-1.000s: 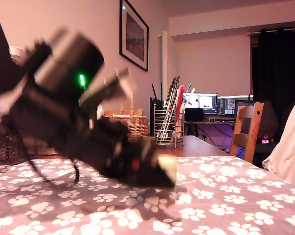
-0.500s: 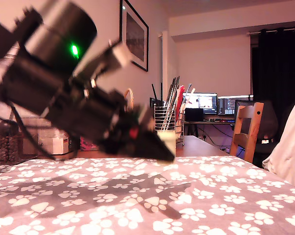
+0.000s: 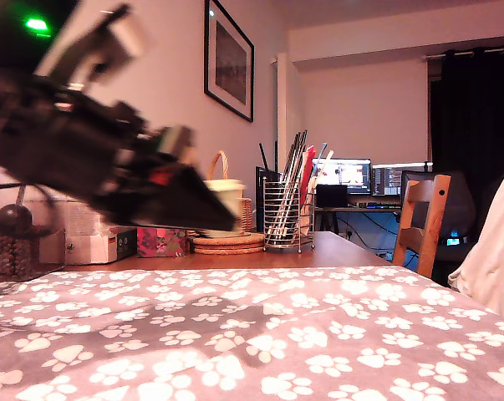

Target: Pick up the coffee capsules on the table and drop them inside the coffee cup

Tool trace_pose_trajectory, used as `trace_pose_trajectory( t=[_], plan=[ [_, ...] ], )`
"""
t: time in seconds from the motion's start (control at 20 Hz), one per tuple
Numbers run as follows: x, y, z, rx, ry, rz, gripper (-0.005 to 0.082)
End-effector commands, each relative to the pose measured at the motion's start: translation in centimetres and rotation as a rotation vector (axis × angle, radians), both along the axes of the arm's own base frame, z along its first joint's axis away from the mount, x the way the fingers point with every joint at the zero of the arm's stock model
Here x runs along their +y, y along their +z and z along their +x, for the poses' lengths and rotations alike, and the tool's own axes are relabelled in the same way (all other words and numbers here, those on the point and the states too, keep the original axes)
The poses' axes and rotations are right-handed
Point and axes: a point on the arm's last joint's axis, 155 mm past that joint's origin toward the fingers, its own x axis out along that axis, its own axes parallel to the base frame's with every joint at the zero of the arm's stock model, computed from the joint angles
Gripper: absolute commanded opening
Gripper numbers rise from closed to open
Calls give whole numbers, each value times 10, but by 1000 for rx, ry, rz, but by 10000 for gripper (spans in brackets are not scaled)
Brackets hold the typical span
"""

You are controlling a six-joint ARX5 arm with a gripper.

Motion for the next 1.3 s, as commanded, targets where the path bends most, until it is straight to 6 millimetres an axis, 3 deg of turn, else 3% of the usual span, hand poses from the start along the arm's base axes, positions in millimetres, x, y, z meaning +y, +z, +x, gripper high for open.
trace_pose_trajectory(
  t=[0.0, 0.6, 0.95, 1.25],
  plan=[
    [10, -2, 0, 5, 25, -8, 55],
    [61, 3, 31, 4, 192, -26, 55],
    [102, 1, 56, 12, 314, -16, 55],
    [146, 16, 70, -22, 424, -15, 55]
  ],
)
